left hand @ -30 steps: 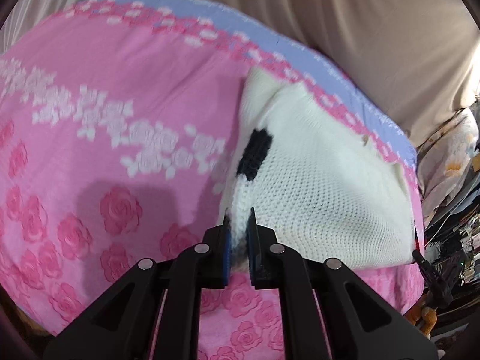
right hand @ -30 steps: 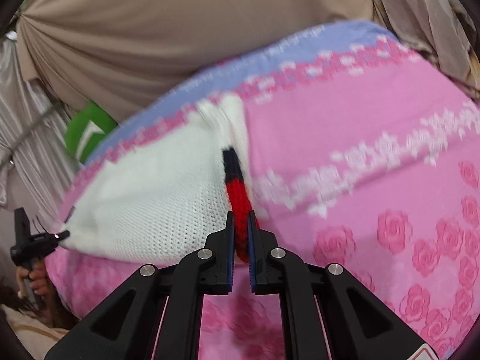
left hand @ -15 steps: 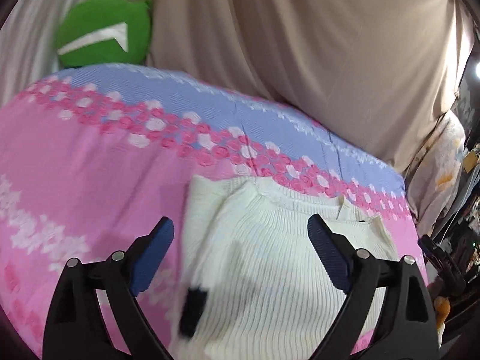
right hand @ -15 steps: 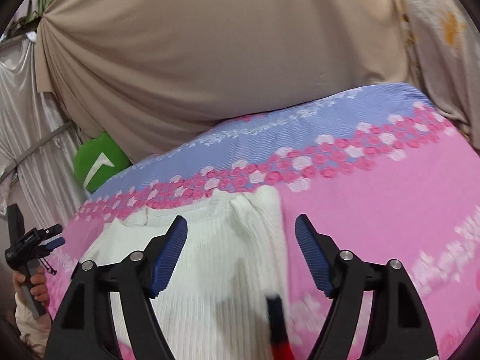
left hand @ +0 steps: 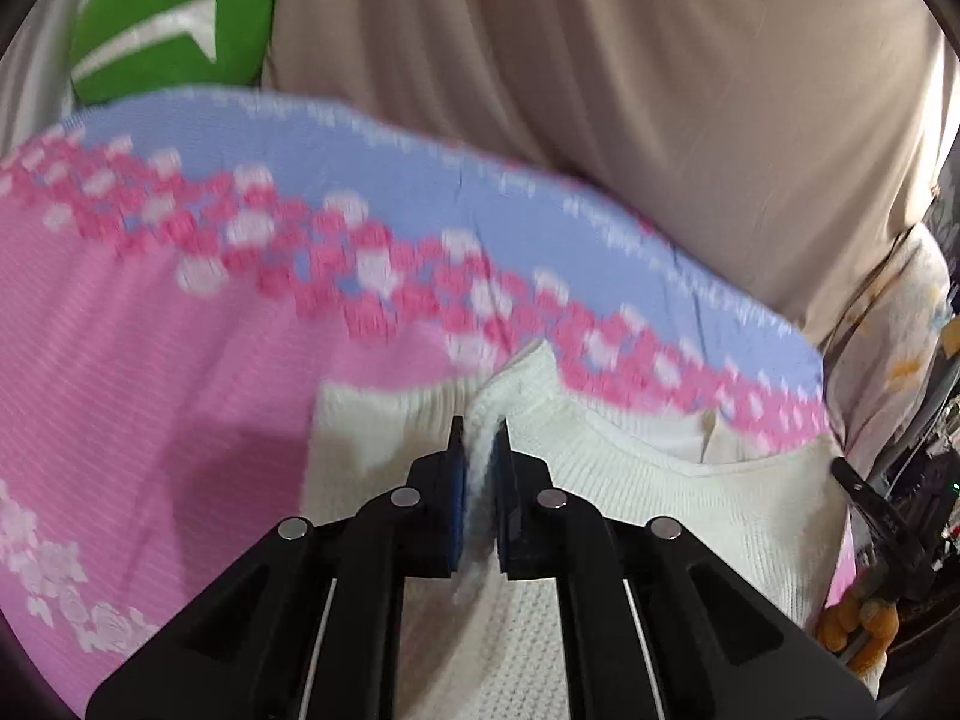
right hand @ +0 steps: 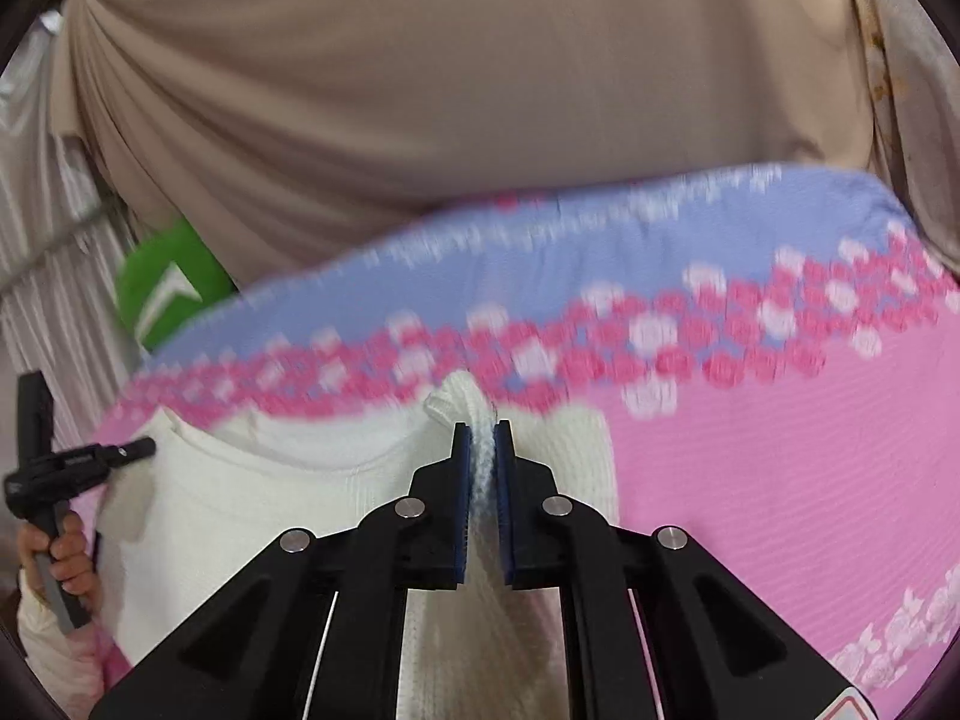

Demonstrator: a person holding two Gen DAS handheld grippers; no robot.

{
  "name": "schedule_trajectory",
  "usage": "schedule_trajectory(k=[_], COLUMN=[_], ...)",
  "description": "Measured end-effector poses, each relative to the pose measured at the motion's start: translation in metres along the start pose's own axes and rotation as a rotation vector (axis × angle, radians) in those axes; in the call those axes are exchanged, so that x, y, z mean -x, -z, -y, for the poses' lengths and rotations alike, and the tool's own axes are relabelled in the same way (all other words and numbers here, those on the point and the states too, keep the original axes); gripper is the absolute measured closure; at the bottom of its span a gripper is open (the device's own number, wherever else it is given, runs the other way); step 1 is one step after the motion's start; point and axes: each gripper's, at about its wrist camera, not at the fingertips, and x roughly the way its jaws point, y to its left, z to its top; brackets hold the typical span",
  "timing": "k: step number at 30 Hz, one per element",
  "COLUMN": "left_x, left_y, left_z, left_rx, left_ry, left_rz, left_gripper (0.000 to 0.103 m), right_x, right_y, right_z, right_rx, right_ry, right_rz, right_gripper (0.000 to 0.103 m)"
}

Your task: Fold small clothes

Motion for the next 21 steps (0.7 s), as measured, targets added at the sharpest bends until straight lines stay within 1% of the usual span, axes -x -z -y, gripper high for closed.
schedule_trajectory(k=[1,2,3,4,6,7,8,9,10,12,13,14,16,17,18,19,21], left_x=[0.005,0.006,0.001,-0.012,-0.041,-0.057,-0.064,-0.062,-0.060,-0.059,-0.055,-0.046,-0.019,0.000,0.014,0.024,0.033], left_y=[-0.004,-0.007,-0.008,-0.006,0.003,0.011,0.015,0.017,0.016,0.016,0.017,0.018,0.020,0.024,0.026,0.029,0.042], left_z=[0.002,0.004,0.004,0.001,-0.008,-0.015,-0.020,-0.019,-0.016,-0.013,-0.011,-0.009,0.001,0.012,0.023,0.036,0.067], left_rx=[-0.010,-0.029,-0.046,-0.050,-0.033,-0.027,-0.019,-0.024,-0.038,-0.058,-0.059,-0.057,-0.067,-0.089,-0.116,-0.154,-0.249], left_ry=[-0.013,-0.037,-0.063,-0.086,-0.122,-0.143,-0.146,-0.143,-0.152,-0.167,-0.177,-0.180,-0.204,-0.206,-0.198,-0.185,-0.142], left_rz=[0.030,0.050,0.051,0.019,-0.059,-0.100,-0.105,-0.082,-0.081,-0.079,-0.074,-0.059,0.000,0.043,0.070,0.080,0.053], left_gripper=[0.096,0.096,0.096,0.096,0.096,0.096,0.096,0.096,0.096,0.095,0.094,0.093,0.093,0.092,0.091,0.090,0.085], right_x=[0.005,0.004,-0.004,-0.018,-0.057,-0.073,-0.082,-0.077,-0.073,-0.062,-0.051,-0.036,-0.011,0.001,0.006,0.006,0.002], right_y=[-0.006,-0.010,-0.011,-0.009,0.007,0.017,0.024,0.020,0.016,0.011,0.009,0.008,0.009,0.013,0.016,0.022,0.046], right_z=[0.002,0.006,0.011,0.018,0.035,0.041,0.045,0.046,0.045,0.045,0.043,0.038,0.022,0.004,-0.014,-0.030,-0.076], right_rx=[-0.012,-0.020,-0.025,-0.040,-0.068,-0.069,-0.078,-0.091,-0.094,-0.117,-0.131,-0.135,-0.100,-0.067,-0.031,0.003,0.116], right_ry=[-0.005,0.011,0.030,0.044,0.093,0.125,0.126,0.114,0.111,0.138,0.159,0.164,0.138,0.088,0.035,-0.007,-0.099], right_rz=[0.033,0.044,0.021,-0.022,-0.160,-0.215,-0.248,-0.234,-0.223,-0.187,-0.156,-0.105,-0.047,-0.035,-0.047,-0.069,-0.144], right_gripper=[0.096,0.096,0.096,0.096,0.096,0.096,0.096,0.096,0.096,0.094,0.088,0.086,0.086,0.086,0.086,0.086,0.086])
